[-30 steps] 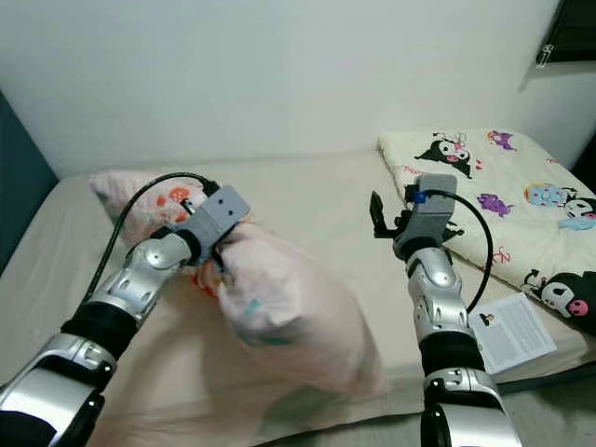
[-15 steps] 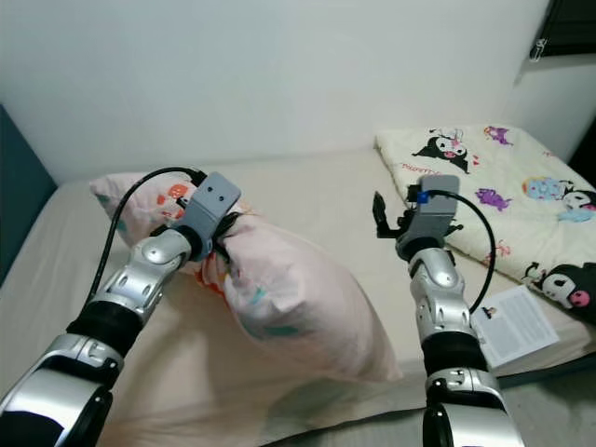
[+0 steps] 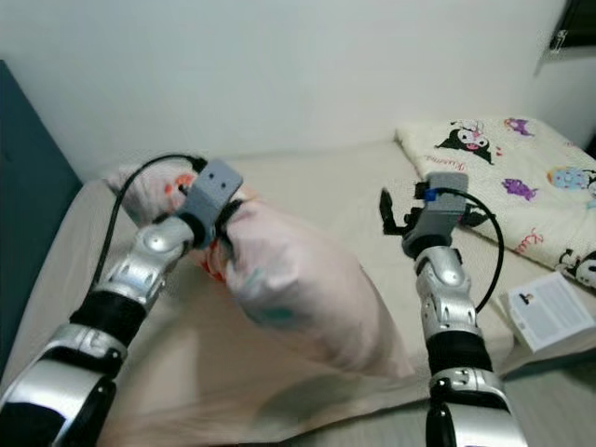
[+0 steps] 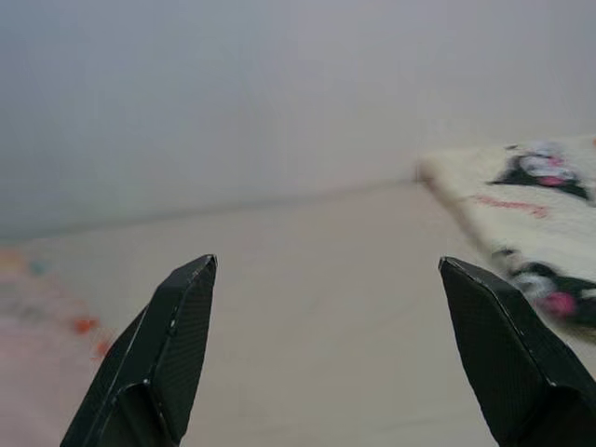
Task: Clean up the room
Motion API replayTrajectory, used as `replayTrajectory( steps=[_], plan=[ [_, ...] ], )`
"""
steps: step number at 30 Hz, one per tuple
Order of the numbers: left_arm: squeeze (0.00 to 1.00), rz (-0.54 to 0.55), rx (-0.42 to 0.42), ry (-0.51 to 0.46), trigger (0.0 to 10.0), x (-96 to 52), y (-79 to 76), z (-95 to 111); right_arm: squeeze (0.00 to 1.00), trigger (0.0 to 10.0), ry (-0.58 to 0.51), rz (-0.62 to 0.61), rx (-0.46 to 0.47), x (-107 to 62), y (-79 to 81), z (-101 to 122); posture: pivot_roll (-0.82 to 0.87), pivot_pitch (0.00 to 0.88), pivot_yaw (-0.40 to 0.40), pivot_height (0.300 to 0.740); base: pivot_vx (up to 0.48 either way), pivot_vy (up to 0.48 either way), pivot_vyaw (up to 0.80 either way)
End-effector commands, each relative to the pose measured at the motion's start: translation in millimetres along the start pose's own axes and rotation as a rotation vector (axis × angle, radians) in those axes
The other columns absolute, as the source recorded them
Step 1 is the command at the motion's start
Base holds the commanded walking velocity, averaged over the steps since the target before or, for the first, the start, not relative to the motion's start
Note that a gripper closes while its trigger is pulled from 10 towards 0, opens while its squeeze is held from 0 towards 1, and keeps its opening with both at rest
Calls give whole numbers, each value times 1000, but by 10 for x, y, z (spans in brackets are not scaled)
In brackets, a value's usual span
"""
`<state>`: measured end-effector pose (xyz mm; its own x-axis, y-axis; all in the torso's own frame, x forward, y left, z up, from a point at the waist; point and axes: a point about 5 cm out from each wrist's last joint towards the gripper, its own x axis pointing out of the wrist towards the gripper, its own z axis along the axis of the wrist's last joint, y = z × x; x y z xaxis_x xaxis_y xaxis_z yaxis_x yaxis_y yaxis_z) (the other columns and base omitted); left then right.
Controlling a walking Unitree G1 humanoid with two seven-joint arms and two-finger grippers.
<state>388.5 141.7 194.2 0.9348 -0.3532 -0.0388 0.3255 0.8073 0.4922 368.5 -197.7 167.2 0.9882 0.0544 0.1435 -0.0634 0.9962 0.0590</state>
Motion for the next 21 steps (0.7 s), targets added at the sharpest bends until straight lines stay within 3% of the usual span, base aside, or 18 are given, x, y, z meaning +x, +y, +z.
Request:
replayTrajectory(
  steps=[1,4,10,12,19,21],
  plan=[
    [0,67,48,-86,10000,19,161,229,0,10000,-10,-8,5,-15,-21,10,-98,0,20,740,0,409,0],
    [0,90,55,-87,10000,22,212,249,0,10000,-12,-12,4,-22,-28,9,-100,0,22,740,0,409,0],
    [0,78,49,-96,10000,34,171,269,0,10000,-16,-16,4,-21,-43,20,-100,0,23,740,0,404,0],
    [0,51,39,-112,10000,55,79,303,0,10000,-19,-17,5,-19,-44,28,-101,0,22,740,0,409,0],
    [0,20,-2,-150,10000,84,-24,390,0,10000,-21,-20,4,-15,-50,37,-103,0,19,740,0,402,0],
    [0,-23,2,-191,10000,90,-140,452,0,10000,-22,-22,2,-19,-57,40,-103,0,18,740,0,0,0]
  ],
)
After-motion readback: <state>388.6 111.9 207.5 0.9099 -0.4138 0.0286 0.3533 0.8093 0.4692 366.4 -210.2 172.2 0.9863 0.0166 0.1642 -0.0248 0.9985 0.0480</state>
